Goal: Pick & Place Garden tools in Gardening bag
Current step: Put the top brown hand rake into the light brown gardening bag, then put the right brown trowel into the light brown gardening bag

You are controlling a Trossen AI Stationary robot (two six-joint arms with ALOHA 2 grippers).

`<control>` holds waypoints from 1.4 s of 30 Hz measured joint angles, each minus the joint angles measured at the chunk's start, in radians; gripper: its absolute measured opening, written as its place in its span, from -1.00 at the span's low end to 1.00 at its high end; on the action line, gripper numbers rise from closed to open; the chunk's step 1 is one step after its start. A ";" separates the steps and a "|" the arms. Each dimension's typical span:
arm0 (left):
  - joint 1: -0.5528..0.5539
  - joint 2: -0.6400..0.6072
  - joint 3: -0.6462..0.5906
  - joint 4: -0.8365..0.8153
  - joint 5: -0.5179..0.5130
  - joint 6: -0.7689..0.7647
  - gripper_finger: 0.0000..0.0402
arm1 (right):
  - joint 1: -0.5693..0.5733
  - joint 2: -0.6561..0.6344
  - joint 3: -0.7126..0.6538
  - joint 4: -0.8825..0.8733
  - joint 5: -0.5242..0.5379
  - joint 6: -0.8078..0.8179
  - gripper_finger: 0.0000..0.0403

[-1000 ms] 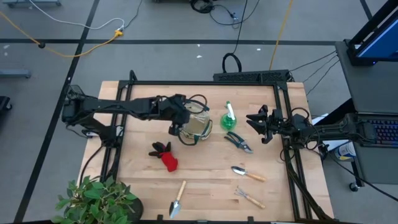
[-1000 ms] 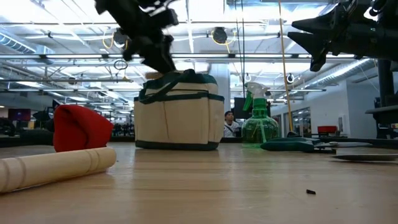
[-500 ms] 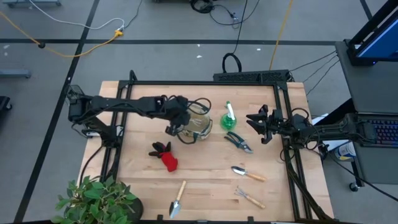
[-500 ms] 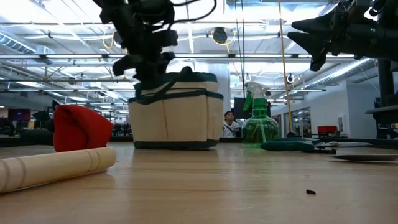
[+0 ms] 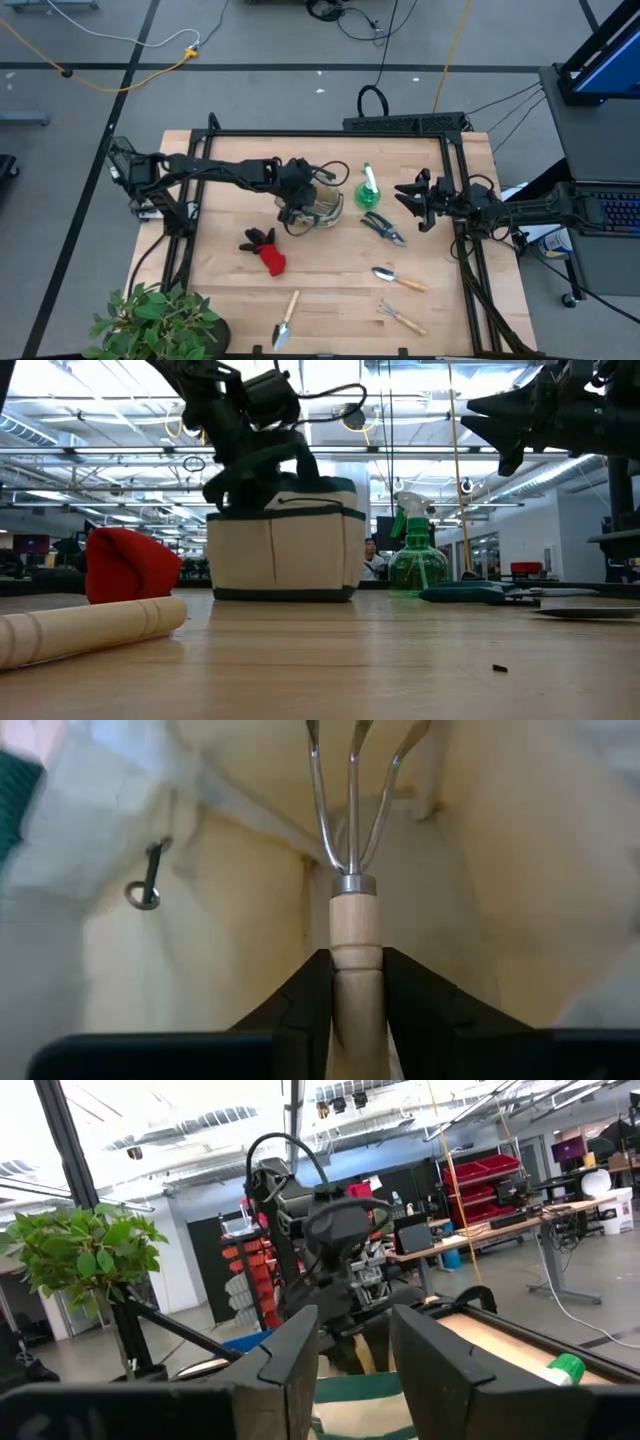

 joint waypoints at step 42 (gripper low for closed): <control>-0.054 -0.436 0.000 0.030 -0.240 -0.131 -0.06 | 0.009 0.241 0.374 -0.438 -0.241 -0.074 -0.41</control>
